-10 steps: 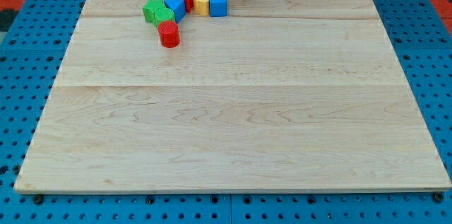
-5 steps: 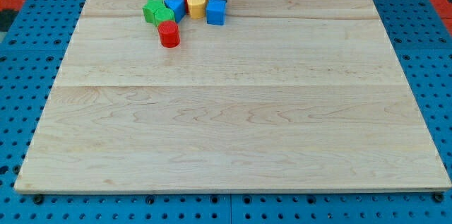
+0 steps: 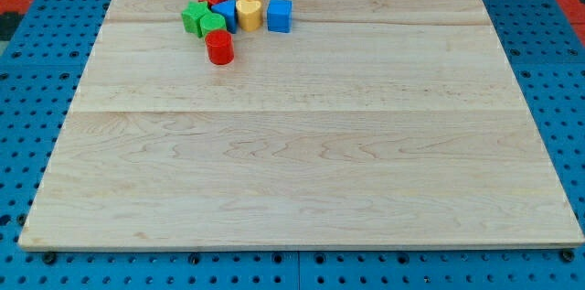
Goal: Separate yellow blocks and blue cube from group of blocks
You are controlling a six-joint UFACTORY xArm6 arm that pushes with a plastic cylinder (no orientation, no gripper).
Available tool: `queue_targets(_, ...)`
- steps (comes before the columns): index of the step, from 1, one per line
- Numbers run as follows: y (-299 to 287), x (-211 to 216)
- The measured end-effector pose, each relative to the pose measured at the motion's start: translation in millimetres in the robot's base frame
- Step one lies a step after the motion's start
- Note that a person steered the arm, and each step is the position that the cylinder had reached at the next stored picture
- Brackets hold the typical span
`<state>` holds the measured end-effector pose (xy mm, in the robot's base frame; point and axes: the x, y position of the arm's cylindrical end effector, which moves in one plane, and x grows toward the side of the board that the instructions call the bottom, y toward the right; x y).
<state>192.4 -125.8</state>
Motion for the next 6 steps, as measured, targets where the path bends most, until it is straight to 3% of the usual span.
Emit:
queue_targets(1,33.2,1.9)
queue_targets(4,56.9,113.9)
queue_targets(6,6.9,55.2)
